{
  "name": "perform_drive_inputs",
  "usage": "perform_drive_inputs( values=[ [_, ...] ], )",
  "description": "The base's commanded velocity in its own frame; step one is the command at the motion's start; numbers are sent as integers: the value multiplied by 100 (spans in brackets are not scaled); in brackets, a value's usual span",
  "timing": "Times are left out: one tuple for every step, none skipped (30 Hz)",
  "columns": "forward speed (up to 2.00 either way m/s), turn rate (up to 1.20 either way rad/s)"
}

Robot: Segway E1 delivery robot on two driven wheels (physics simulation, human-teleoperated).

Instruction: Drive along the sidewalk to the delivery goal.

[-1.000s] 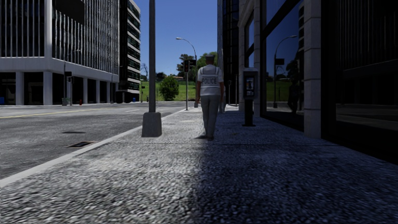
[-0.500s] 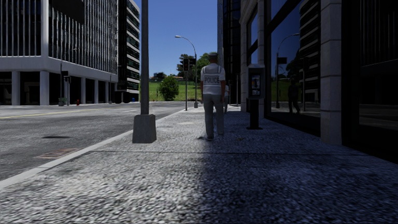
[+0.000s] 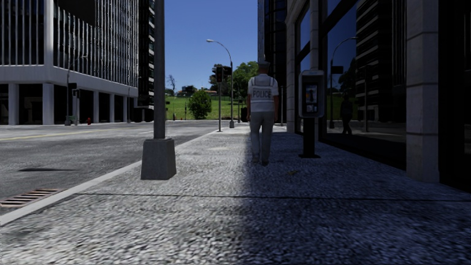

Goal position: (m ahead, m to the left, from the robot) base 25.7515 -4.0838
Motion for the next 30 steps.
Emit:
perform_drive_inputs(
  values=[
    [119,0],
    [119,0],
    [119,0],
    [119,0],
    [119,0],
    [119,0],
    [119,0],
    [119,0],
    [119,0],
    [119,0],
    [119,0],
    [119,0],
    [119,0],
    [119,0],
    [119,0],
    [119,0],
    [119,0],
    [119,0],
    [119,0],
    [119,0],
    [119,0],
    [119,0],
    [119,0],
    [119,0],
    [119,0],
    [119,0],
    [119,0],
    [119,0],
    [119,0],
    [119,0]
  ],
)
